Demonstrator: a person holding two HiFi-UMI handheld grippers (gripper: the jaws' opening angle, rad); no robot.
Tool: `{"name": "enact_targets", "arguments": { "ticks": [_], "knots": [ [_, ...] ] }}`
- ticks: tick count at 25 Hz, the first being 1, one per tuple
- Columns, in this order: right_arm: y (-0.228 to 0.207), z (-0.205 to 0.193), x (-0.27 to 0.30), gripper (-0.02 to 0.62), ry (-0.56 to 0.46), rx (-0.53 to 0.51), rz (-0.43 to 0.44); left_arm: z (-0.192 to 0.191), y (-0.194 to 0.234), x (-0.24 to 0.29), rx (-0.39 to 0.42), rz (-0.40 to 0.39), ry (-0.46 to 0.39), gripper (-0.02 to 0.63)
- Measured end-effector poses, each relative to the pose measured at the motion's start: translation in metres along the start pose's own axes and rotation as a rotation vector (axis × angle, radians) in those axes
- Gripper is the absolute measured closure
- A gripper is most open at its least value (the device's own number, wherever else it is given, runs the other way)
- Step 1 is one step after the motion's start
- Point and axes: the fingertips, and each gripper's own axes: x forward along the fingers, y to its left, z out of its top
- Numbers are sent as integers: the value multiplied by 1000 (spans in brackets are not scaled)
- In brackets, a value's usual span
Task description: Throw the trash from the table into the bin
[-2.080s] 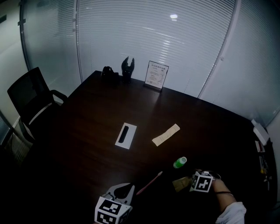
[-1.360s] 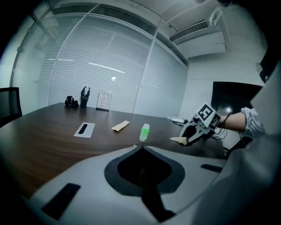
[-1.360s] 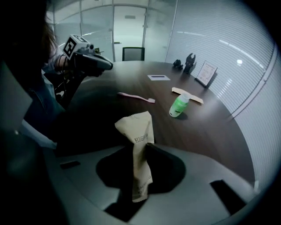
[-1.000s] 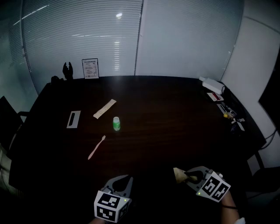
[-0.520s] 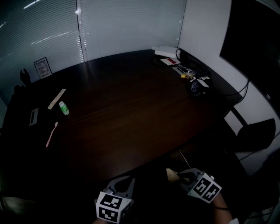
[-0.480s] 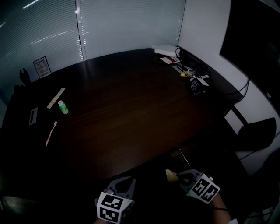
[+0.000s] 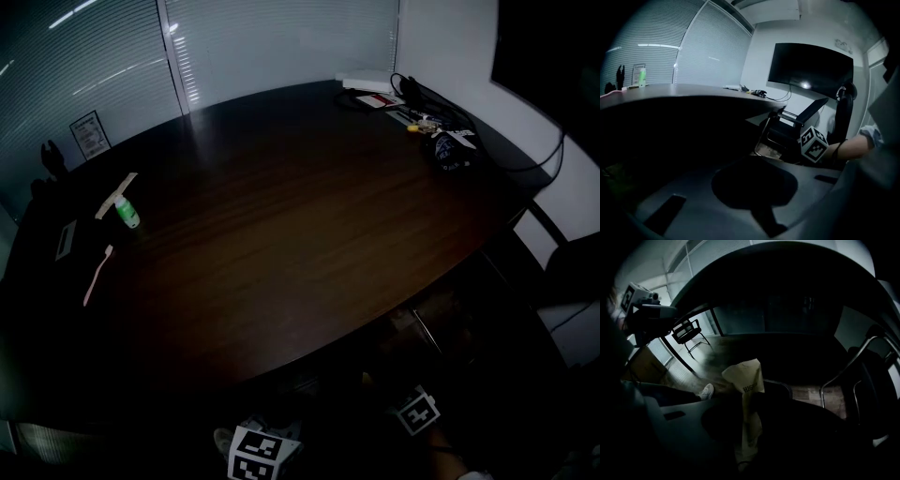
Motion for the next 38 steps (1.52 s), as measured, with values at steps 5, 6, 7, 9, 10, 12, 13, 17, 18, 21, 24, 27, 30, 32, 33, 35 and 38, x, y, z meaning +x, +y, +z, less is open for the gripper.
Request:
{"name": "enact_targets", "arguments": {
  "ticks": [5, 6, 7, 9, 10, 12, 13, 17, 18, 21, 24, 27, 30, 32, 33, 35, 38],
  "knots": [
    [-15, -28, 49, 512, -5, 20, -89, -32, 11, 25, -3, -8, 8, 607],
    [-19, -30, 54, 508, -6, 25, -101, -35, 13, 28, -4, -9, 7, 607],
    [-21, -30, 57, 453, -5, 33, -107, -37, 13, 30, -6, -9, 5, 607],
    [-22, -31, 58, 437, -2, 48, -106, -37, 14, 30, -9, -10, 0, 607],
    [-22, -29, 56, 437, -4, 51, -106, -35, 14, 29, -8, -12, -3, 607],
    [-20, -21, 47, 437, -29, 54, -114, -29, 13, 24, -6, -15, -9, 607],
    [-18, -14, 40, 437, -51, 58, -120, -25, 12, 21, -4, -16, -12, 607],
    [-9, 21, -8, 437, -153, 59, -154, -3, -1, -1, -4, -24, -30, 607],
    [-5, 31, -25, 437, -177, 52, -160, 5, -6, -9, -9, -25, -37, 607],
    [13, 68, -87, 439, -274, 33, -181, 36, -19, -40, -14, -18, -70, 607],
    [31, 100, -136, 440, -352, 17, -189, 63, -25, -68, -14, -2, -106, 607],
    [49, 129, -185, 487, -419, -5, -201, 85, -27, -97, -29, 28, -137, 607],
    [69, 159, -228, 542, -503, -47, -218, 110, -26, -128, -34, 63, -176, 607],
    [81, 175, -251, 569, -542, -65, -222, 124, -27, -145, -34, 80, -204, 607],
    [87, 182, -260, 575, -556, -68, -220, 129, -27, -152, -36, 88, -219, 607],
    [100, 190, -275, 588, -577, -69, -217, 134, -28, -166, -40, 99, -245, 607],
    [118, 197, -294, 588, -590, -66, -206, 144, -38, -186, -44, 103, -279, 607]
  ]
}}
